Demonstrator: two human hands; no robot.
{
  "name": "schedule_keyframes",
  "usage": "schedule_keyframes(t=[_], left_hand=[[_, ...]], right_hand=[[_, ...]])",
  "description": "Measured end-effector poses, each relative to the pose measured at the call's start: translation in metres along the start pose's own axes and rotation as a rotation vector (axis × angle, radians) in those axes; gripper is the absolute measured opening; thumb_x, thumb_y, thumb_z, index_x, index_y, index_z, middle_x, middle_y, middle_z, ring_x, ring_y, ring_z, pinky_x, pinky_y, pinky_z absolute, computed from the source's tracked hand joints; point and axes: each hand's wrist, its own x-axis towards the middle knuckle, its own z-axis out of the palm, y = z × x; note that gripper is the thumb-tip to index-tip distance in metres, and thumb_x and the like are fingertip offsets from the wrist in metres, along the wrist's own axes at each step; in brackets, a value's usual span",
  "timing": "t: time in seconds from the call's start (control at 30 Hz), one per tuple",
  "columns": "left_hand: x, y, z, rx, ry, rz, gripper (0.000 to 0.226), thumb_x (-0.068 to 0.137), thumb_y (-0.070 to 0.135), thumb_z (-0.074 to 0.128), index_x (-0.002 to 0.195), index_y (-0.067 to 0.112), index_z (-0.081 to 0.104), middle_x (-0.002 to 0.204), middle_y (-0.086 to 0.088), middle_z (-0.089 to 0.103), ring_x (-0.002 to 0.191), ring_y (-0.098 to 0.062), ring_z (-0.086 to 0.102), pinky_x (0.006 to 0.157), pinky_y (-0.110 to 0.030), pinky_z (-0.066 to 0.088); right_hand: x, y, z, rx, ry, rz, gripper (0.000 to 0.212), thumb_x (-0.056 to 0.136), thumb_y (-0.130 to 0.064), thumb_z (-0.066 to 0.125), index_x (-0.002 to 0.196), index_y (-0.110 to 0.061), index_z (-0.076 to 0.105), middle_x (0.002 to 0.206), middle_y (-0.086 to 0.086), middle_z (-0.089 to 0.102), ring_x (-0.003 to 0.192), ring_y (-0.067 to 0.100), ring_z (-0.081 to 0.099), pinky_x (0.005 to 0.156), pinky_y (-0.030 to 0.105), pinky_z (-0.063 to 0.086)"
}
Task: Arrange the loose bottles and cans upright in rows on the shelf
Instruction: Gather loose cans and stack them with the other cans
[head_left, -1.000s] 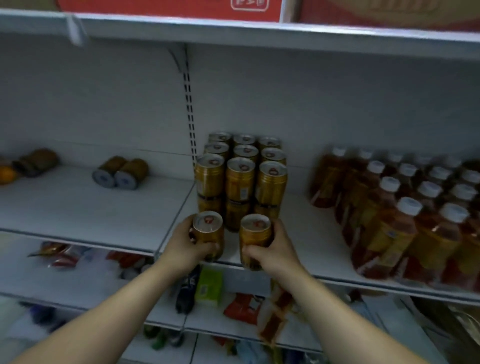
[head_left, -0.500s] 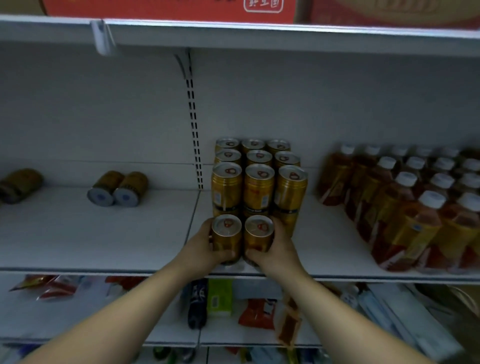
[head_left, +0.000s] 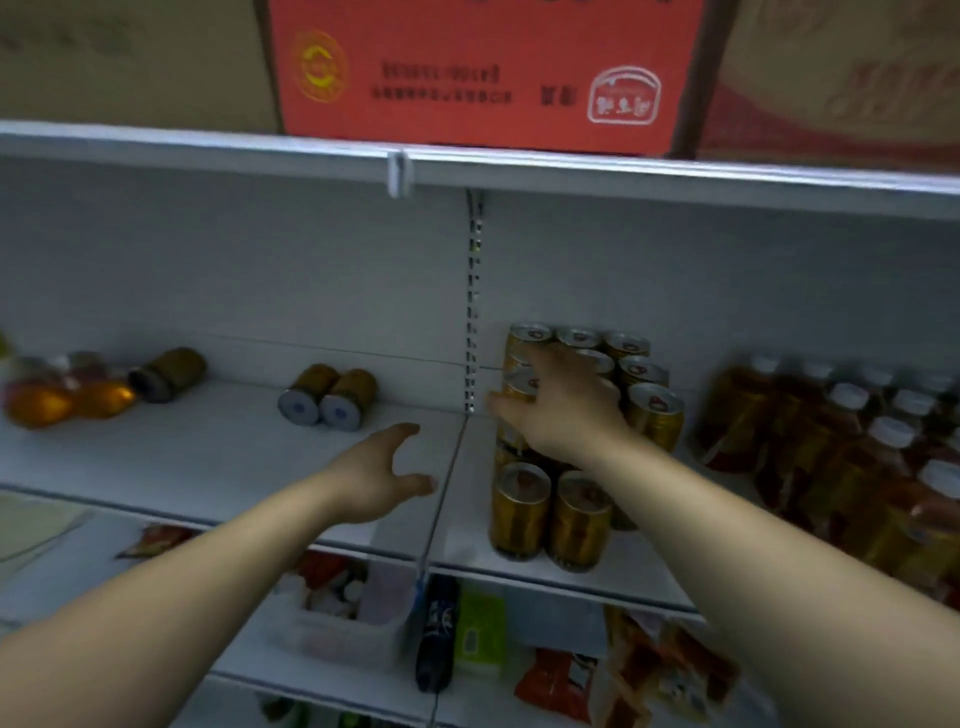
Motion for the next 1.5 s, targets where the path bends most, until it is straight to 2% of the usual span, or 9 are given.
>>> schedule_keyframes(t=[0.27,0.67,0.77,1.0,1.13,1.2,1.3,1.37,1.5], left_hand=[[-0.011,-0.071,-0.053,0.128,0.082,-0.134,0.083,0.080,0.054,0.062,0.147,0.028,0.020,0.154,-0.001,0.024,0.135,-0.023,0.032,0.106,-0.034,0.029],[0.082,-0.202,-0.111,0.107,0.030,-0.121,0.083,0.082,0.055,0.059,0.148,0.027,0.017,0.155,-0.002,0.020,0.136,-0.023,0.031,0.105,-0.032,0.028],[0.114,-0.221,-0.115,0.017,0.024,-0.142,0.082,0.083,0.051,0.061,0.148,0.023,0.019,0.153,-0.006,0.025,0.134,-0.026,0.034,0.098,-0.029,0.032],[0.171,-0.220,-0.104,-0.298,-0.027,-0.257,0.079,0.087,0.044,0.059,0.148,0.015,0.018,0.148,-0.013,0.033,0.122,-0.028,0.046,0.081,-0.028,0.042],[0.183,-0.217,-0.097,-0.462,-0.016,-0.298,0.079,0.086,0.048,0.057,0.148,0.015,0.019,0.147,-0.013,0.035,0.125,-0.030,0.044,0.092,-0.033,0.042],[0.187,-0.216,-0.095,-0.495,-0.021,-0.308,0.070,0.087,0.050,0.054,0.143,0.015,0.030,0.139,-0.012,0.044,0.115,-0.027,0.052,0.093,-0.036,0.046],[0.187,-0.215,-0.093,-0.518,0.015,-0.283,0.049,0.085,0.043,0.062,0.121,0.012,0.053,0.112,-0.009,0.059,0.077,-0.011,0.060,0.067,-0.024,0.053],[0.181,-0.219,-0.089,-0.604,0.066,-0.268,0.052,0.083,0.037,0.067,0.125,0.010,0.051,0.109,-0.006,0.060,0.080,-0.013,0.061,0.068,-0.027,0.052],[0.155,-0.216,-0.086,-0.717,0.228,-0.152,0.071,0.079,0.020,0.072,0.140,0.019,0.037,0.114,0.002,0.055,0.089,-0.017,0.061,0.074,-0.033,0.053]], right_hand=[[0.049,-0.052,0.050,-0.059,-0.221,-0.013,0.080,0.082,-0.064,0.055,0.146,-0.024,0.030,0.149,0.005,0.035,0.132,0.028,0.036,0.101,0.037,0.038],[0.146,-0.108,0.208,0.071,-0.358,0.318,0.069,0.084,-0.054,0.057,0.136,-0.012,0.041,0.136,0.012,0.047,0.115,0.029,0.051,0.087,0.036,0.044],[0.159,-0.114,0.240,0.147,-0.319,0.397,0.064,0.084,-0.051,0.060,0.132,-0.011,0.044,0.127,0.013,0.053,0.106,0.028,0.054,0.077,0.032,0.042],[0.182,-0.105,0.276,0.355,-0.280,0.655,0.083,0.086,-0.054,0.057,0.147,-0.009,0.023,0.140,0.015,0.043,0.117,0.031,0.050,0.078,0.032,0.039],[0.197,-0.097,0.286,0.450,-0.258,0.743,0.080,0.085,-0.055,0.055,0.143,-0.008,0.026,0.134,0.014,0.047,0.101,0.028,0.053,0.071,0.030,0.041],[0.203,-0.095,0.288,0.500,-0.263,0.770,0.083,0.082,-0.056,0.059,0.142,-0.008,0.029,0.127,0.012,0.051,0.086,0.021,0.052,0.060,0.028,0.040],[0.206,-0.088,0.292,0.566,-0.233,0.776,0.072,0.079,-0.048,0.068,0.133,-0.008,0.042,0.097,0.000,0.057,0.069,0.012,0.051,0.049,0.023,0.038],[0.203,-0.083,0.291,0.645,-0.202,0.769,0.066,0.076,-0.044,0.072,0.128,-0.010,0.048,0.090,0.000,0.057,0.073,0.015,0.056,0.049,0.023,0.041],[0.182,-0.081,0.274,0.842,-0.122,0.748,0.063,0.072,-0.037,0.078,0.124,-0.013,0.050,0.104,0.008,0.062,0.081,0.023,0.065,0.055,0.027,0.050]])
